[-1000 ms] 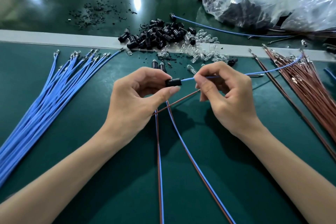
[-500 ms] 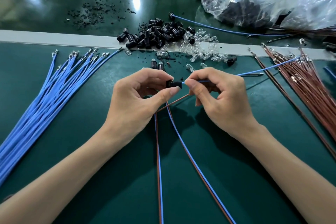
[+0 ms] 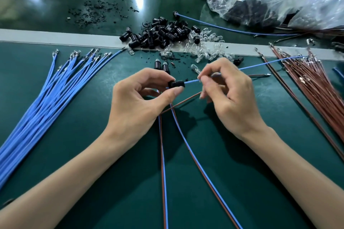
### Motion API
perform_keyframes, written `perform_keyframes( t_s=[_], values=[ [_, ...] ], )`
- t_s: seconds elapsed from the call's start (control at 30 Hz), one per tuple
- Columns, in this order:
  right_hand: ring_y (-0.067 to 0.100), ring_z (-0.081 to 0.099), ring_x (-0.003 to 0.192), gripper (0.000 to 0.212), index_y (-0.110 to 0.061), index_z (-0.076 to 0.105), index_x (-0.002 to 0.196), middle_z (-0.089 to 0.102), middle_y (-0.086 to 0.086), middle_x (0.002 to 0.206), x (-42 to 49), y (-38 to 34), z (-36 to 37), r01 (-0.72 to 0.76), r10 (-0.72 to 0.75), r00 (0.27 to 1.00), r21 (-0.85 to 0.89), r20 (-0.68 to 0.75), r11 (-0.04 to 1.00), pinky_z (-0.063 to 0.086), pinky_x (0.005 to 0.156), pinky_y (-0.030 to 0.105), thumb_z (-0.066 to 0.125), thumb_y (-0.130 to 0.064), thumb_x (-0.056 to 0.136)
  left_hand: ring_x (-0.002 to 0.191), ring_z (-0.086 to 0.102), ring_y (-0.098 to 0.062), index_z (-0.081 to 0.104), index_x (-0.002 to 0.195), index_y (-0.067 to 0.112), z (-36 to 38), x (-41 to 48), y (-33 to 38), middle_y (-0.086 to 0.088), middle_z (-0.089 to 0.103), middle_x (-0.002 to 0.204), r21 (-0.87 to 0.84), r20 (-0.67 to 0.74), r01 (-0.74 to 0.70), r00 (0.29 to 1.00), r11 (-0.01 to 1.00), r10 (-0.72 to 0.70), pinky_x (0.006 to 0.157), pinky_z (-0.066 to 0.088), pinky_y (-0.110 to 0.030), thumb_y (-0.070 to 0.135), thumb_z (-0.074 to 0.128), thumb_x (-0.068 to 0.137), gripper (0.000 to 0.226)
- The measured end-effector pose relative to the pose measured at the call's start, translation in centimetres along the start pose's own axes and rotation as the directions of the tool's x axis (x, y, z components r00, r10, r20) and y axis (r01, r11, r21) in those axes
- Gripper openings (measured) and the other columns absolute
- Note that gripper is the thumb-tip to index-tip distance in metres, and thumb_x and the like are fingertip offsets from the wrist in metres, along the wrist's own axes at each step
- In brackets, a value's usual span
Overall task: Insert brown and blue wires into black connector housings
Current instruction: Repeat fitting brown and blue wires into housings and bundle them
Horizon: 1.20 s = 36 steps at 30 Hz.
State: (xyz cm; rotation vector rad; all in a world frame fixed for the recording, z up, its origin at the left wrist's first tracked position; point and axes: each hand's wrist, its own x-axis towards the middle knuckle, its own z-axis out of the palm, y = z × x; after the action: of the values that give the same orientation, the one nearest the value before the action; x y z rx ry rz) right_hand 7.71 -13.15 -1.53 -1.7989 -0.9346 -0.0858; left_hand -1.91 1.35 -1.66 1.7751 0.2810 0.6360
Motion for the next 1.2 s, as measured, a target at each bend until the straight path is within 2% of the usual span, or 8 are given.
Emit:
perform_keyframes(
  t_s=[0.2,0.4,0.5,0.6,0.77,0.97,1.13,1.2],
  values=[
    [0.014,0.056,0.06,0.006,0.002,0.065,0.083,0.058,0.007,0.077,0.0,0.1,0.5,0.184,-0.175,0.98,-0.095,0.098,0.978,0.046,0.06,0.02,0.06,0.007,0.085,0.078,0.063,-0.001,0.067,0.082,0.029,0.0,-0.3,0.3,0.019,0.068,0.079,0.327,0.064,-0.142,0.99,0.934,0.128,0.075,0.05,-0.025,0.032,0.075,0.072,0.014],
    [0.014,0.061,0.074,0.019,-0.017,0.057,0.098,0.057,-0.008,0.084,0.2,0.2,-0.1,-0.022,0.024,0.992,0.018,-0.12,1.0,0.053,0.071,0.026,0.059,-0.003,0.085,0.081,0.064,-0.006,0.071,0.088,0.024,-0.4,-0.2,0.4,0.024,0.065,0.08,0.415,0.002,-0.152,0.986,0.897,0.166,0.078,0.05,-0.034,0.032,0.073,0.074,0.016],
    [0.009,0.062,0.073,0.022,-0.013,0.06,0.092,0.06,-0.007,0.078,0.2,0.0,0.3,0.058,-0.06,0.996,-0.033,-0.072,0.998,0.051,0.073,0.018,0.066,0.005,0.08,0.08,0.062,-0.015,0.074,0.088,0.023,-0.1,-0.5,0.5,0.028,0.059,0.079,0.556,0.029,-0.229,0.966,0.799,0.257,0.081,0.045,-0.041,0.033,0.074,0.074,0.017],
    [0.008,0.062,0.077,0.018,-0.003,0.063,0.098,0.064,0.001,0.082,-0.1,0.0,0.5,0.155,-0.152,0.988,-0.076,0.039,0.985,0.049,0.074,0.013,0.067,0.003,0.081,0.08,0.063,-0.019,0.075,0.087,0.022,-0.1,-0.6,0.3,0.011,0.071,0.082,0.685,0.093,-0.307,0.936,0.66,0.339,0.079,0.039,-0.04,0.037,0.073,0.076,0.018],
    [0.001,0.058,0.075,0.022,-0.02,0.057,0.096,0.058,-0.012,0.081,0.4,0.4,-0.1,-0.055,0.057,0.987,0.019,-0.151,0.998,0.047,0.073,0.017,0.064,-0.004,0.082,0.082,0.062,-0.023,0.076,0.092,0.018,-1.8,0.7,0.4,0.004,0.073,0.086,0.709,0.117,-0.32,0.932,0.629,0.342,0.077,0.047,-0.042,0.036,0.068,0.082,0.023],
    [0.006,0.063,0.076,0.02,-0.014,0.061,0.099,0.063,-0.005,0.083,0.0,-0.2,0.4,0.072,-0.073,0.996,0.022,0.05,0.997,0.049,0.071,0.016,0.069,-0.007,0.082,0.076,0.066,-0.023,0.075,0.089,0.018,-0.9,0.0,0.6,0.004,0.073,0.082,0.699,0.217,-0.39,0.914,0.6,0.342,0.072,0.048,-0.035,0.032,0.069,0.081,0.017],
    [0.003,0.056,0.076,0.012,-0.02,0.058,0.09,0.058,-0.01,0.084,0.4,0.4,-0.2,-0.089,0.099,0.98,0.063,-0.171,0.994,0.044,0.071,0.018,0.06,-0.01,0.084,0.078,0.068,-0.023,0.075,0.094,0.016,-2.7,1.3,0.1,0.001,0.074,0.087,0.665,0.117,-0.287,0.952,0.689,0.284,0.07,0.053,-0.042,0.032,0.072,0.082,0.02],
    [-0.001,0.057,0.073,0.018,-0.025,0.057,0.086,0.059,-0.015,0.079,0.5,0.3,-0.1,-0.097,0.105,0.982,0.064,-0.156,0.993,0.045,0.072,0.016,0.064,-0.008,0.083,0.079,0.068,-0.021,0.075,0.094,0.016,-2.3,1.3,0.2,0.002,0.073,0.087,0.641,0.12,-0.299,0.949,0.707,0.292,0.07,0.053,-0.042,0.031,0.073,0.082,0.02]
  ],
)
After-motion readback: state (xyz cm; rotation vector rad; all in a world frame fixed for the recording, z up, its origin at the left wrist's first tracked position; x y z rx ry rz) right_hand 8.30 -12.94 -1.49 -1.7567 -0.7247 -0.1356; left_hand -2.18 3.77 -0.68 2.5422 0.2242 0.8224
